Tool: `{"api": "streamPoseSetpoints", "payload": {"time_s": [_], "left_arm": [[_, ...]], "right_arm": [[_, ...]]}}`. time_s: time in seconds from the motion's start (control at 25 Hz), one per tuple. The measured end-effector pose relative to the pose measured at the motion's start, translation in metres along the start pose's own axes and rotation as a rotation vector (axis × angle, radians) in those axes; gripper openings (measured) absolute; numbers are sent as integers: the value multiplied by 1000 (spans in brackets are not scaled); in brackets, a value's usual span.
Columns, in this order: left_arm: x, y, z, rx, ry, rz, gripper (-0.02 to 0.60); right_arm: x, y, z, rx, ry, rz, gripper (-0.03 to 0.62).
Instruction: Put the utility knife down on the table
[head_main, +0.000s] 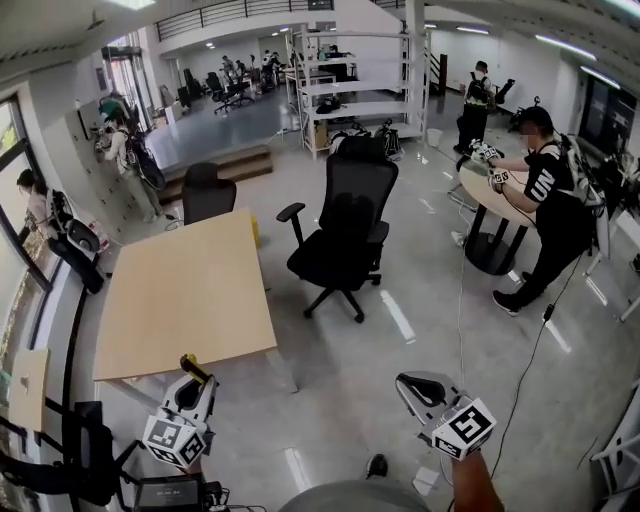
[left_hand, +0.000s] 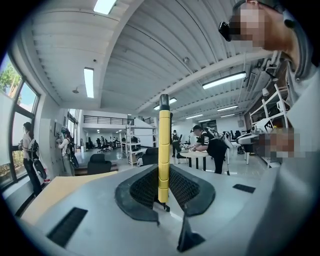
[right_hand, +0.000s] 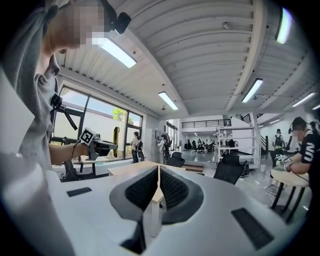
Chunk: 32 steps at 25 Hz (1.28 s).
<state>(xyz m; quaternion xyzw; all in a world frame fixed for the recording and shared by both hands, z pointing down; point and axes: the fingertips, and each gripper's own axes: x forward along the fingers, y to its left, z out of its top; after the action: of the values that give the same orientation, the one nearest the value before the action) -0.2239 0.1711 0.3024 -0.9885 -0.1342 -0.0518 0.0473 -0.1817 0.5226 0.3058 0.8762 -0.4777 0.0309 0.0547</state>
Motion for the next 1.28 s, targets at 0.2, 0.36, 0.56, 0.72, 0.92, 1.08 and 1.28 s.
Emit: {"api": "streamPoseSetpoints", "payload": {"time_s": [0.2, 0.36, 0.56, 0.72, 0.92, 1.08, 1.28], "left_arm": [[76, -28, 10, 12, 0, 20, 57], [124, -42, 21, 21, -6, 24, 57], [167, -34, 17, 20, 30, 39, 57], [206, -7, 12, 13, 39, 56, 57], [268, 38, 11, 27, -11, 56, 57], [295, 86, 34, 56, -87, 48, 57], [311, 128, 58, 96, -150, 54, 57]], "right_arm": [[7, -80, -13, 9, -3, 34, 11], [14, -130, -14, -10, -8, 61, 11], [38, -177, -21, 25, -20, 78, 11], [74, -212, -23, 31, -52, 76, 11], [144, -258, -3, -84, -137, 32, 9], [210, -261, 48, -206, -220, -4, 9], [265, -270, 91, -249, -284, -8, 9]]}}
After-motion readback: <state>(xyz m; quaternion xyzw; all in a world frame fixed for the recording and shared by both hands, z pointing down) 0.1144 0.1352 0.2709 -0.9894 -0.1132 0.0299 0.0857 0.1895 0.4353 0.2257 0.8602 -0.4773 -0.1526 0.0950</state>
